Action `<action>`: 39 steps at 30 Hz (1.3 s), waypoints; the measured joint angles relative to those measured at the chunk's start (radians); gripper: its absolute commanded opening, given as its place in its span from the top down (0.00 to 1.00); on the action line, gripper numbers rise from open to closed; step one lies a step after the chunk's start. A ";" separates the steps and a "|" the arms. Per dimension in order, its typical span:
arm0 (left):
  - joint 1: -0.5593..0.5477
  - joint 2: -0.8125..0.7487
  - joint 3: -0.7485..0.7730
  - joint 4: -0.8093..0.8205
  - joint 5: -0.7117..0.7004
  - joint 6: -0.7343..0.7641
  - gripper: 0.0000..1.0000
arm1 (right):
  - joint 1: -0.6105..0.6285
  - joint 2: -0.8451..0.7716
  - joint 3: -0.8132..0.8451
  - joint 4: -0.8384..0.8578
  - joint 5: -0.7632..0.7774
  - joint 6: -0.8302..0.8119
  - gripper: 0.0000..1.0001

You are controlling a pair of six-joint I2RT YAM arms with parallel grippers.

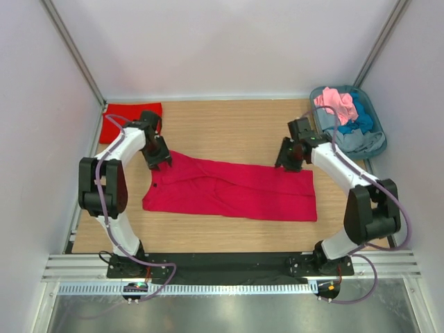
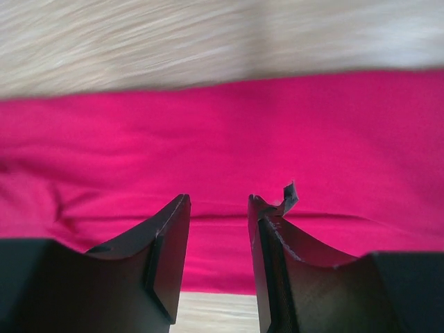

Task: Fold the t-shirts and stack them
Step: Fold the tshirt

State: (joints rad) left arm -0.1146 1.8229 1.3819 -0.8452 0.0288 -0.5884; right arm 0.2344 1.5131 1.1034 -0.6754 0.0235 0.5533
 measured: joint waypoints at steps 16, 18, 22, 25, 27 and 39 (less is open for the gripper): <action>0.002 0.034 -0.092 0.045 0.068 0.081 0.53 | 0.323 0.497 0.452 0.212 -0.385 -0.059 0.53; 0.003 0.034 -0.100 0.051 0.071 0.098 0.53 | 0.348 0.546 0.500 0.229 -0.402 -0.062 0.53; 0.009 0.034 -0.120 0.074 0.085 0.129 0.52 | 0.388 0.624 0.563 0.258 -0.426 -0.061 0.53; 0.022 0.031 -0.143 0.094 0.112 0.156 0.51 | 0.415 0.680 0.601 0.271 -0.438 -0.061 0.53; 0.036 0.021 -0.163 0.107 0.133 0.171 0.50 | 0.429 0.706 0.621 0.274 -0.439 -0.061 0.53; 0.053 0.003 -0.177 0.150 0.193 0.205 0.51 | 0.463 0.778 0.692 0.290 -0.435 -0.066 0.73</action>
State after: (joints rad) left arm -0.0612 1.8256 1.2045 -0.6952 0.2218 -0.3832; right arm 0.6975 2.2913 1.7954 -0.3855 -0.4114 0.4873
